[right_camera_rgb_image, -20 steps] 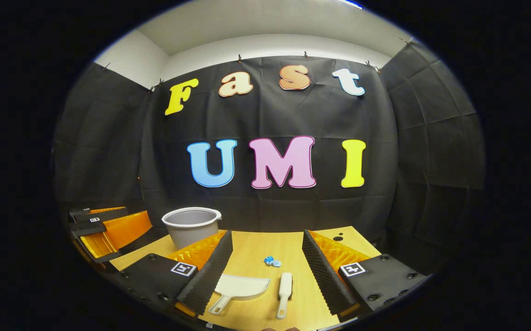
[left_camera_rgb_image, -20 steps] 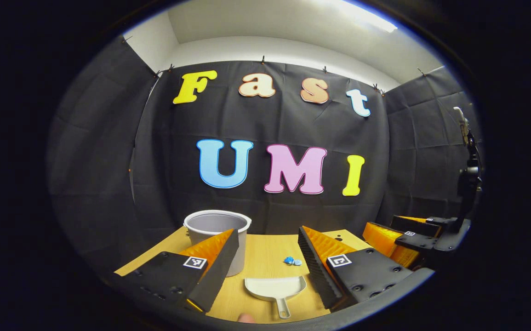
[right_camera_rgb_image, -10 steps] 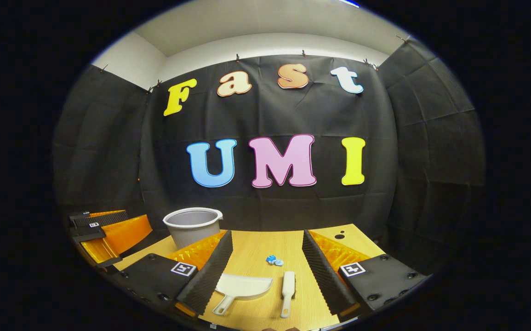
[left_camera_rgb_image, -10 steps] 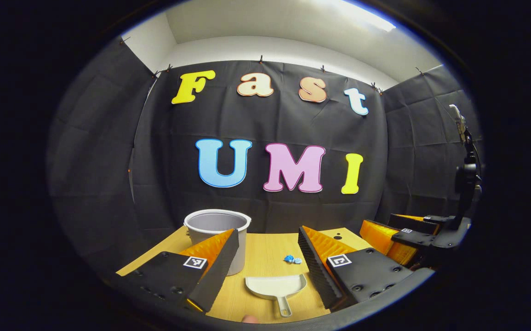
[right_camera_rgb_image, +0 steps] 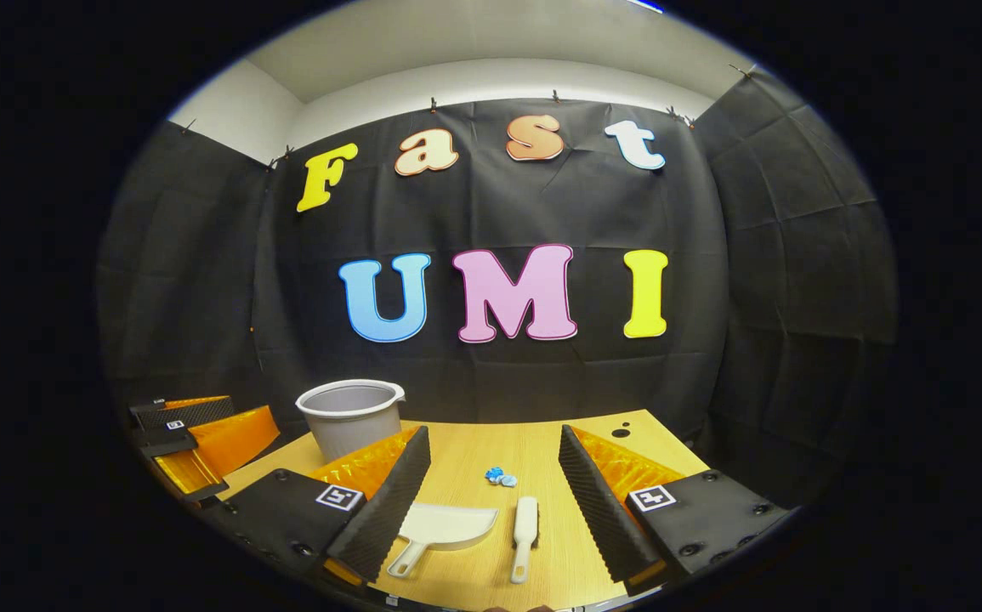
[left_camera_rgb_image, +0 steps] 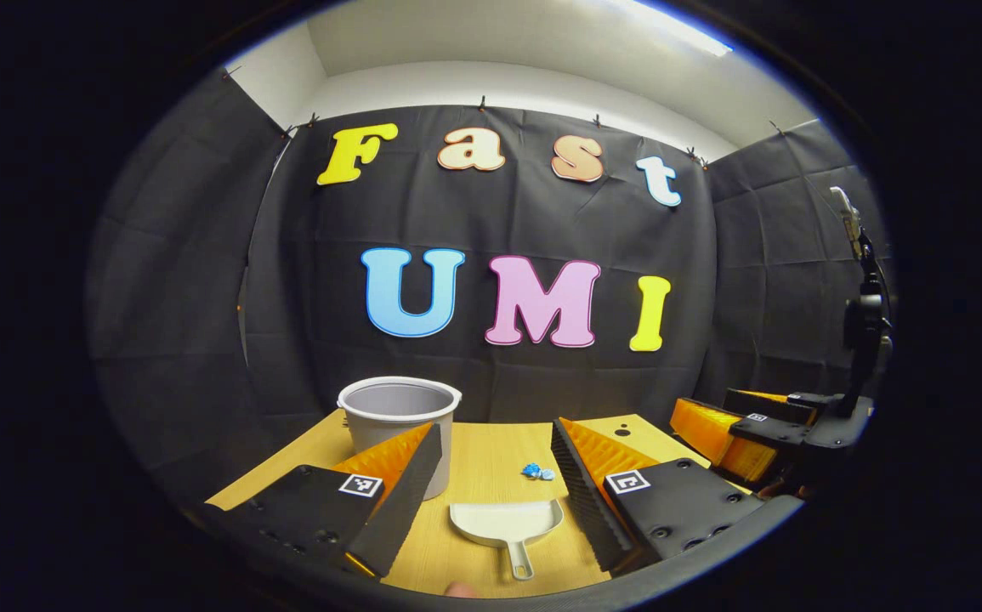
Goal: Pick up the small broom and dustpan from the desktop, sweep the trash into the dustpan with the broom, and then empty the trash into the garbage bin.
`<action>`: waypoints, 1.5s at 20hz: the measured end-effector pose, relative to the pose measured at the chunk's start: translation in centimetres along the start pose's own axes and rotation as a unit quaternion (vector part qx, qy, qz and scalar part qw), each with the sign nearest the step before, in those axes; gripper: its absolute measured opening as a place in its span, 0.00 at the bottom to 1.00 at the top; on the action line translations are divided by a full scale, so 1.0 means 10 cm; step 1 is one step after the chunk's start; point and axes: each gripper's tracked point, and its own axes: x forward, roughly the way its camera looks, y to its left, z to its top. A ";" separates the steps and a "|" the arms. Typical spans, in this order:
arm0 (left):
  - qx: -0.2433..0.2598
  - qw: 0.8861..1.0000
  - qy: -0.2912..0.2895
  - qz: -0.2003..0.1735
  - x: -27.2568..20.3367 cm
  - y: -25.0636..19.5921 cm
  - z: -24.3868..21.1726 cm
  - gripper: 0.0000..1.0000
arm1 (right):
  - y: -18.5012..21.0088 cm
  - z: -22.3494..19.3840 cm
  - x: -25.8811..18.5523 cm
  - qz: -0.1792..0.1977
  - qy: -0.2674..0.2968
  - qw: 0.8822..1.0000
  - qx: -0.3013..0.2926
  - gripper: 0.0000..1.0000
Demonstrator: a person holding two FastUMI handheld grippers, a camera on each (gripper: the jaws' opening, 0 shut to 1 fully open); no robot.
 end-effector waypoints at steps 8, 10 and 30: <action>0.003 1.000 0.015 -0.014 0.07 -0.12 -0.24 0.78 | -0.12 0.02 -0.04 -0.007 -0.008 1.000 -0.009 0.97; 0.007 1.000 0.015 -0.019 0.06 -0.19 -0.25 0.78 | -0.14 0.03 -0.04 -0.007 -0.007 1.000 -0.009 0.94; 0.022 0.982 0.184 -0.028 0.62 -0.47 -1.44 0.78 | -0.53 -0.04 0.35 -0.007 0.018 1.000 -0.011 0.94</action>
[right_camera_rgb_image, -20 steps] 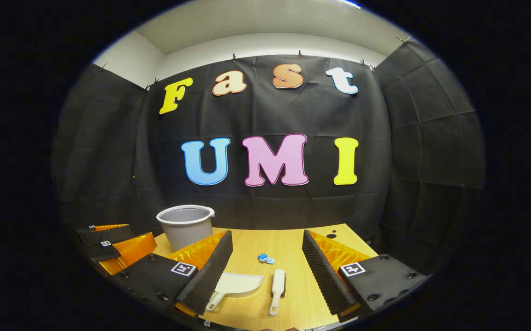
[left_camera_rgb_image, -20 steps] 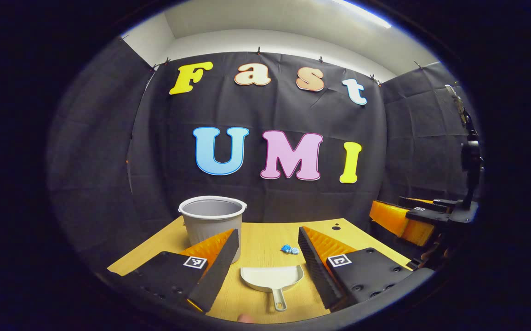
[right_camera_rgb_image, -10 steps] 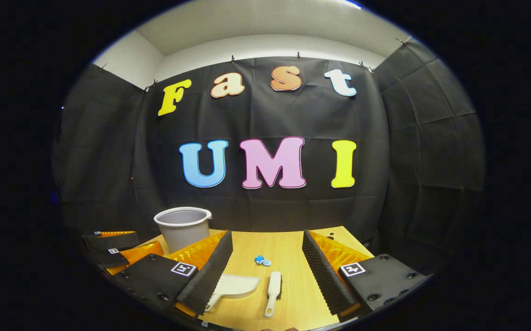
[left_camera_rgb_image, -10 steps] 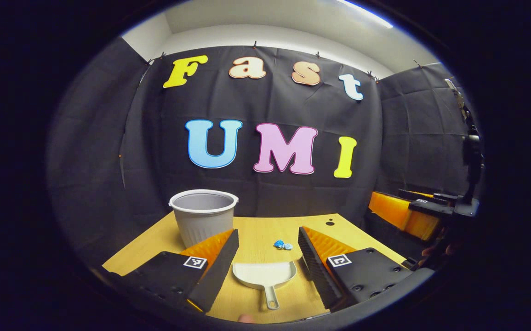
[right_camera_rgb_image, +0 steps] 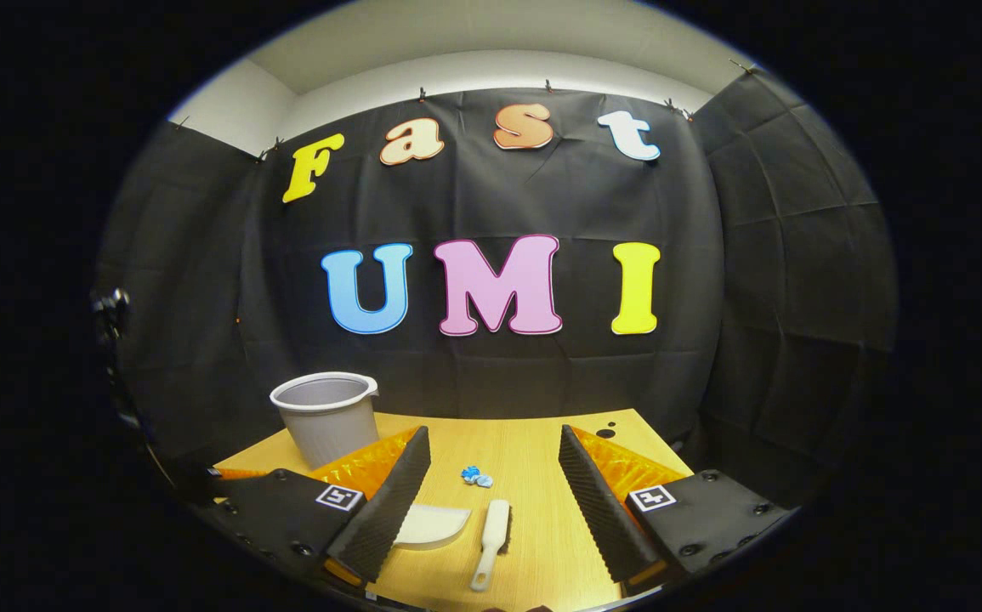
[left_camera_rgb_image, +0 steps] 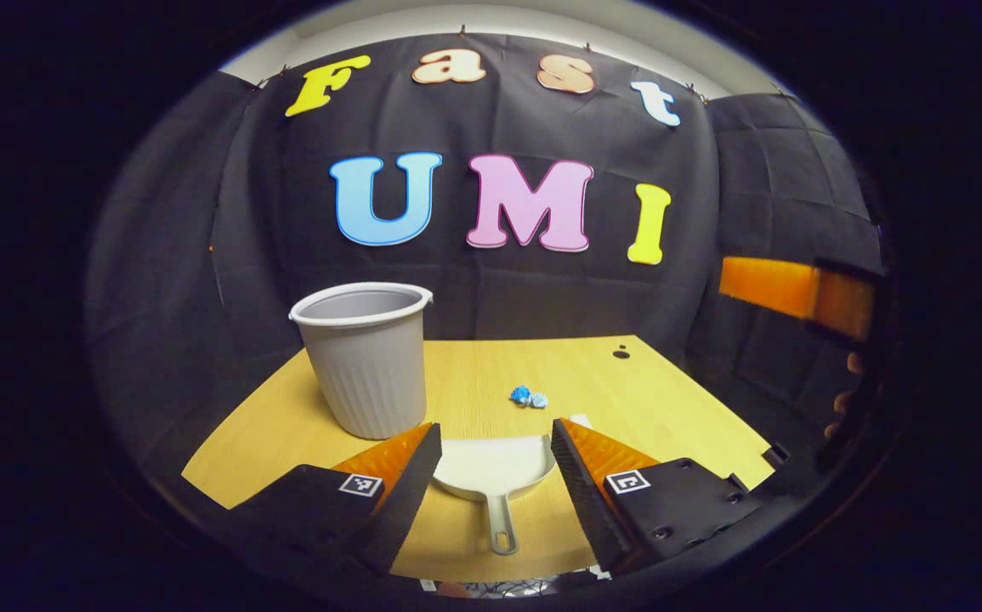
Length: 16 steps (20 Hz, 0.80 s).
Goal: Pick up the small broom and dustpan from the desktop, sweep the trash into the dustpan with the broom, and then empty the trash into the garbage bin.
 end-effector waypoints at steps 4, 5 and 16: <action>0.017 0.988 0.151 -0.005 0.37 -0.17 -0.65 0.79 | -0.24 -0.14 0.28 -0.008 0.017 1.000 0.006 0.94; 0.013 0.982 0.188 -0.003 0.45 -0.16 -0.80 0.80 | -0.33 -0.18 0.37 -0.011 0.024 1.000 0.016 0.94; -0.102 0.888 0.445 0.046 1.06 -0.12 -1.56 0.81 | -0.83 -0.74 1.56 0.037 0.100 0.992 0.069 0.96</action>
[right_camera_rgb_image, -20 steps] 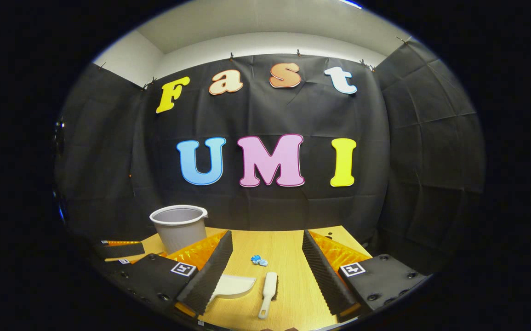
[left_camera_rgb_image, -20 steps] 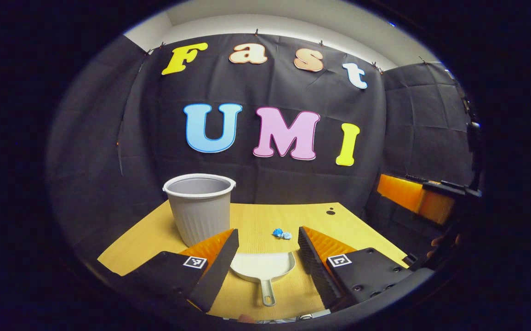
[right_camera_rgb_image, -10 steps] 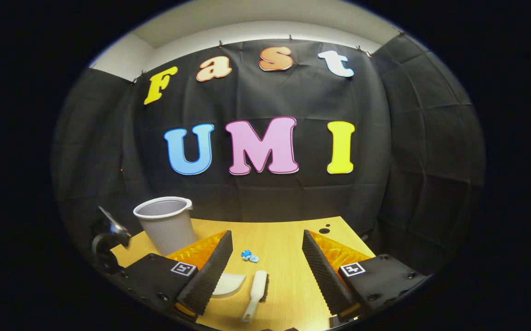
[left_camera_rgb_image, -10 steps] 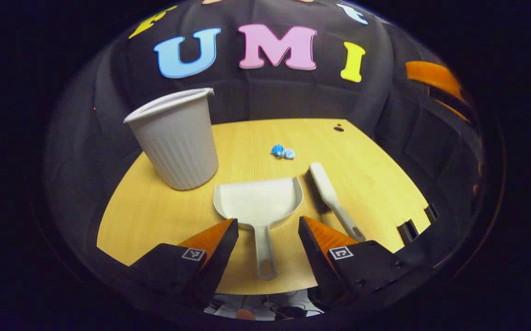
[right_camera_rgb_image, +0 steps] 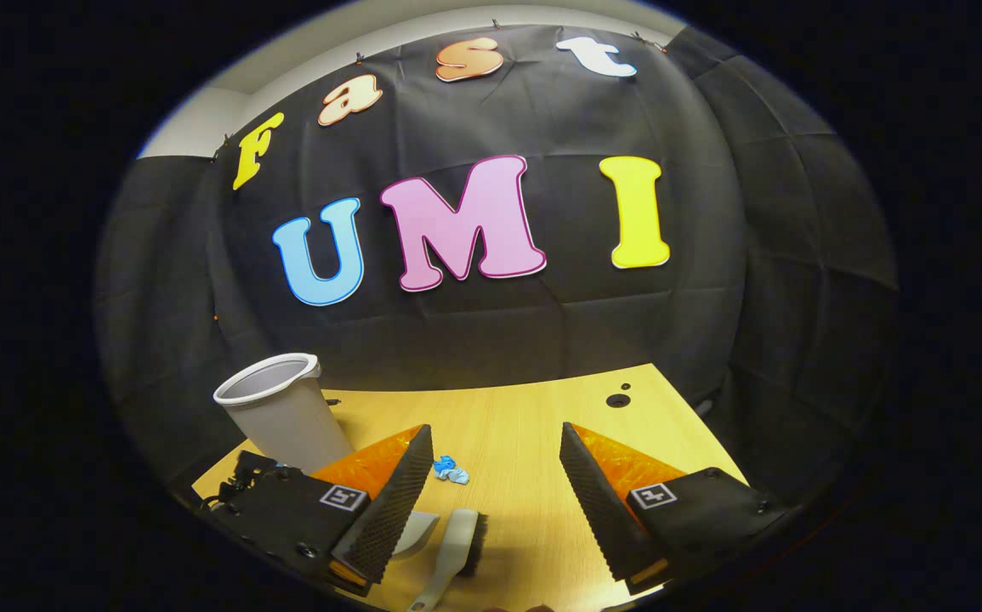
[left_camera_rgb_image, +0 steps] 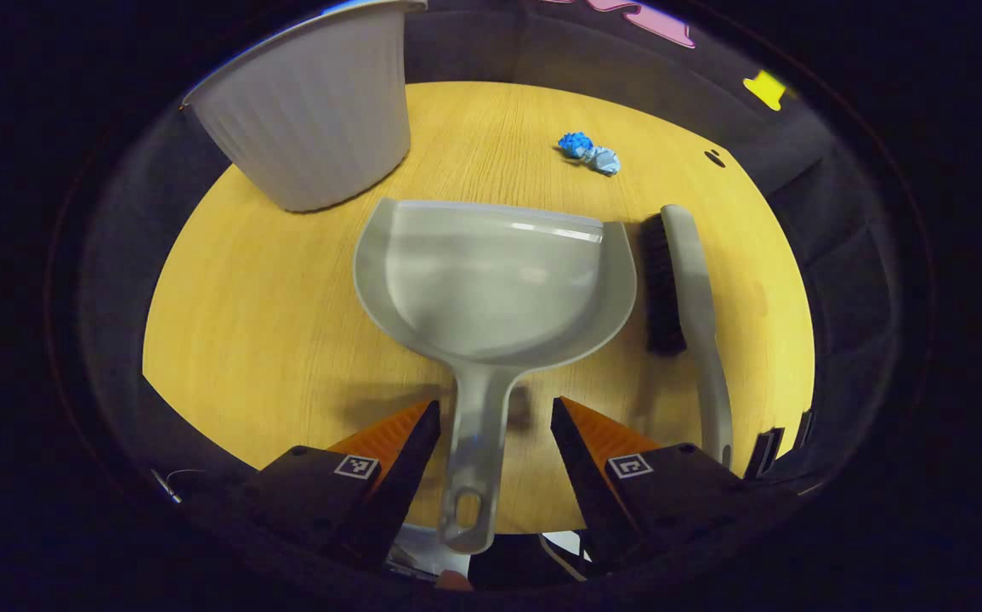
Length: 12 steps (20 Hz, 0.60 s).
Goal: Pick up the small broom and dustpan from the desktop, sweep the trash into the dustpan with the broom, and then empty the trash into the garbage bin.
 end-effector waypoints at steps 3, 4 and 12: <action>0.007 0.998 0.043 0.035 0.08 0.05 0.10 0.77 | -0.02 -0.15 0.20 0.031 0.033 0.999 0.010 0.96; 0.005 0.997 0.060 0.040 0.09 0.07 0.11 0.74 | -0.02 -0.17 0.24 0.038 0.042 0.998 0.016 0.96; 0.058 0.990 0.122 0.031 0.20 0.00 0.21 0.33 | 0.12 -0.47 0.26 0.048 0.095 0.994 0.028 0.96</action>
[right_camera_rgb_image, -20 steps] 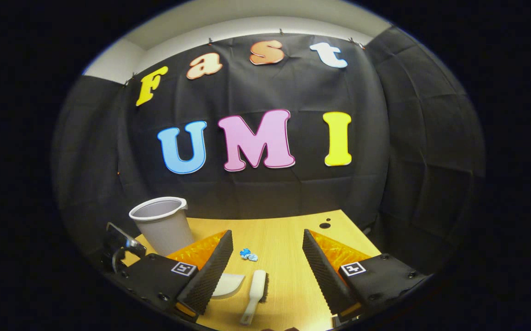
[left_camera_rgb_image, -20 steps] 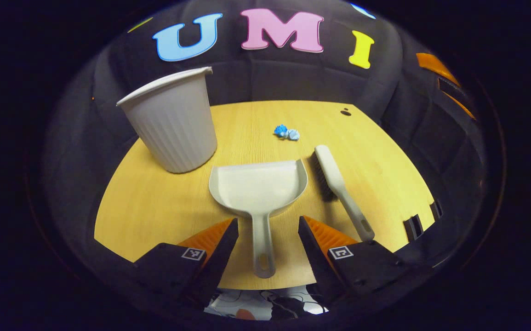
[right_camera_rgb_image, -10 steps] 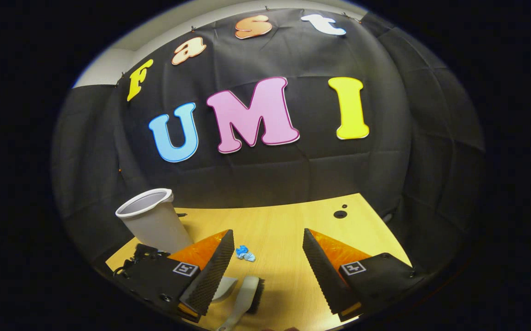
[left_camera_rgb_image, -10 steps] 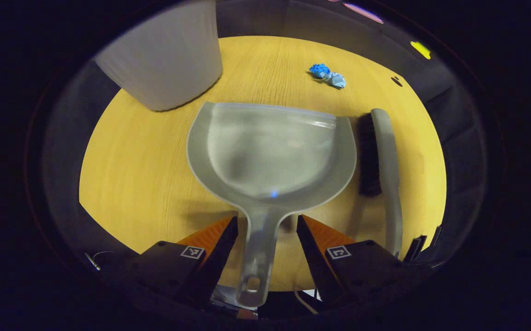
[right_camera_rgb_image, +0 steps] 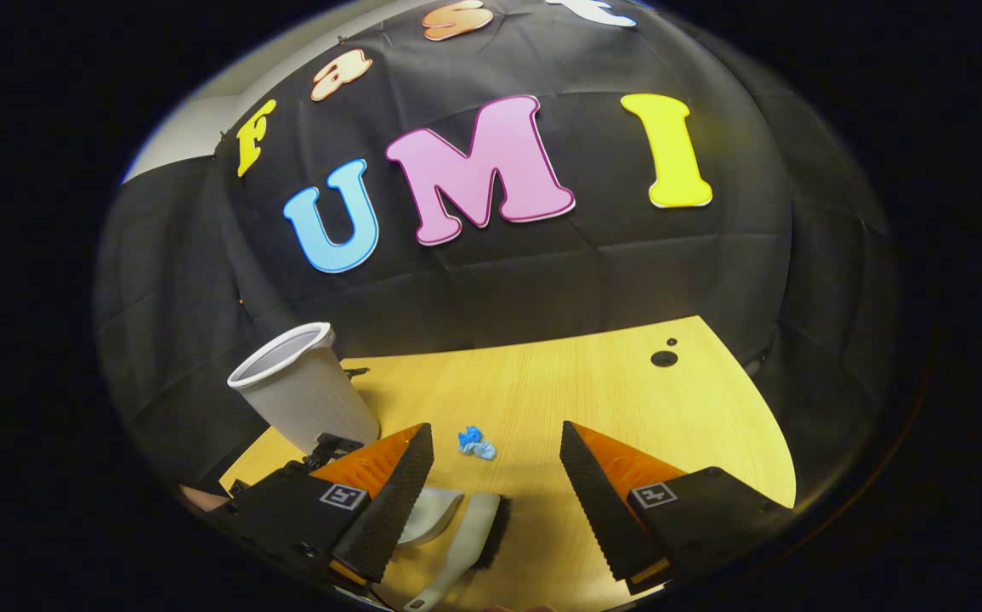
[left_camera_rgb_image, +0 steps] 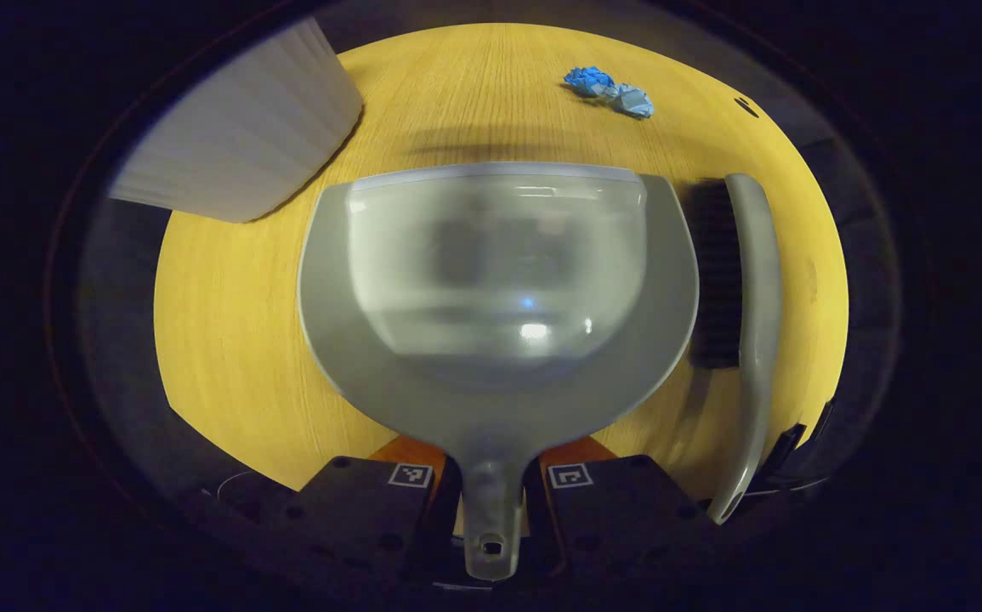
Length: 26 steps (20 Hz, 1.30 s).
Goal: Pick up the small broom and dustpan from the desktop, sweep the trash into the dustpan with the broom, and then empty the trash into the garbage bin.
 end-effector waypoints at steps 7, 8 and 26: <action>0.032 0.999 -0.026 -0.033 0.04 0.05 0.01 0.30 | 0.21 -1.39 -0.14 -0.049 0.245 0.968 0.023 0.96; 0.039 0.998 -0.032 -0.036 0.01 0.06 -0.01 0.29 | 0.26 -1.61 -0.19 -0.057 0.283 0.957 0.039 0.97; 0.060 0.991 -0.083 -0.087 0.01 0.17 -0.06 0.29 | 0.02 -2.66 0.20 -0.173 0.478 0.861 -0.008 0.76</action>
